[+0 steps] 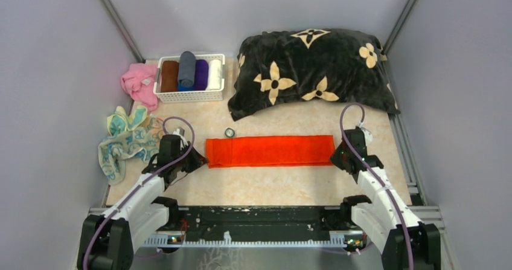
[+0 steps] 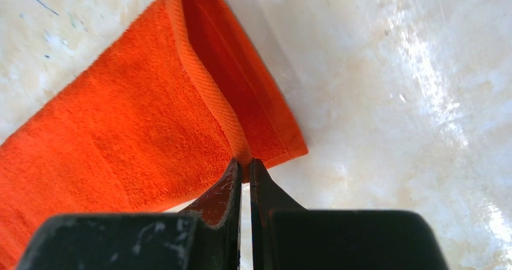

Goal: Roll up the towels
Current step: Fold the towel at the center of the board.

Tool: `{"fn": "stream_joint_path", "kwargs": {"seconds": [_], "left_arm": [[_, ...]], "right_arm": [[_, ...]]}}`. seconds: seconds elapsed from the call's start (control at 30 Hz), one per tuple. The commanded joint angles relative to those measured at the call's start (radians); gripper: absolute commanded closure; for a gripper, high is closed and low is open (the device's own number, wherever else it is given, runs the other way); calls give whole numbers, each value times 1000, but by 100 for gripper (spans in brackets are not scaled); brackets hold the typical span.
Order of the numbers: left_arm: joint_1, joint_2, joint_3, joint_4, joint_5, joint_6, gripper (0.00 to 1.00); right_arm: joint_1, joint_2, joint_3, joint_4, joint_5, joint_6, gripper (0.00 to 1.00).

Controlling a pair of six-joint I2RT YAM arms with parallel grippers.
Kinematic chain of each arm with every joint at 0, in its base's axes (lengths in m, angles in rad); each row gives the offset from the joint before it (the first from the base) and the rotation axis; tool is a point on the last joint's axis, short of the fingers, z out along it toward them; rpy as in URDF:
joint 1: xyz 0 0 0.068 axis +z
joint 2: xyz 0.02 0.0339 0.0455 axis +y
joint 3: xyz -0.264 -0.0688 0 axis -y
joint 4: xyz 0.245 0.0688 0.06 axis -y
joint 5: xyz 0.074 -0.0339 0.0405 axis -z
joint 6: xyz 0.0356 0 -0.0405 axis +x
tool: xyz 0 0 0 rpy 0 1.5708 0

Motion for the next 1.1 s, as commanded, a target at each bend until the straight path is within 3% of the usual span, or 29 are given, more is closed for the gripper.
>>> {"fn": "stream_joint_path", "kwargs": {"seconds": [0.0, 0.6, 1.07], "left_arm": [[4, -30, 24, -16, 10, 11, 100], [4, -41, 82, -56, 86, -12, 100], [-53, 64, 7, 100, 146, -75, 100]], "right_arm": [[-4, -3, 81, 17, 58, -42, 100], [-4, 11, 139, 9, 149, -77, 100], [-17, 176, 27, 151, 180, -24, 100]]}}
